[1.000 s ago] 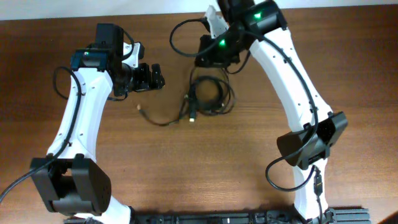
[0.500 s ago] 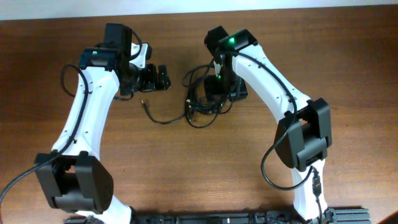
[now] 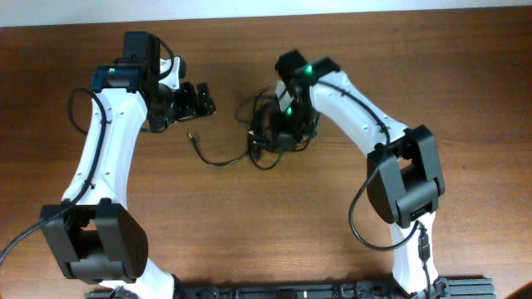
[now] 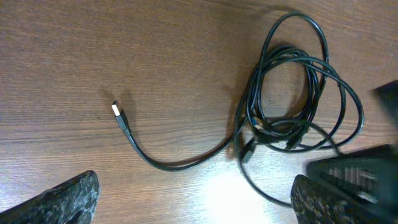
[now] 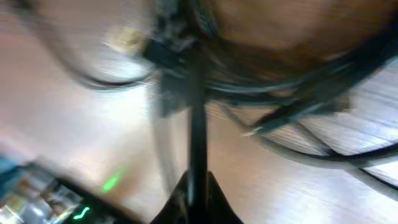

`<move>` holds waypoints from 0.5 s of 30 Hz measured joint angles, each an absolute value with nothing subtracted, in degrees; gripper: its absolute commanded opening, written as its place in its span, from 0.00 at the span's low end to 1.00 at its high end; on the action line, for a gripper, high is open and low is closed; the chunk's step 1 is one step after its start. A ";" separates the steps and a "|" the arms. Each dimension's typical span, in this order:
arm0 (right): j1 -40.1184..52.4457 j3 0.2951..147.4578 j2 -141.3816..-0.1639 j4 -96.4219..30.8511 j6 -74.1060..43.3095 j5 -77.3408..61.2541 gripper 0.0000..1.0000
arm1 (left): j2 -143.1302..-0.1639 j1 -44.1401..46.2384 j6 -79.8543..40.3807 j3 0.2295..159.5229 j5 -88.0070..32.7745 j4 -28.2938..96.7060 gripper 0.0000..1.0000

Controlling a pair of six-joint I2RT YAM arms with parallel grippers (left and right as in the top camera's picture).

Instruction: Untangle cables

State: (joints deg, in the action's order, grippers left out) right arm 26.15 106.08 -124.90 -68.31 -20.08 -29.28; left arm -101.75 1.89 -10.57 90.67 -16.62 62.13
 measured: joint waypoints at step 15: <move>21.93 171.94 -117.78 -66.65 -25.65 -54.50 0.04 | -104.38 7.18 -10.55 89.41 -16.67 63.70 0.99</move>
State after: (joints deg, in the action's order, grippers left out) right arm 21.93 171.94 -117.78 -66.65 -25.65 -54.50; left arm -104.38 7.18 -10.55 89.41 -16.67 63.70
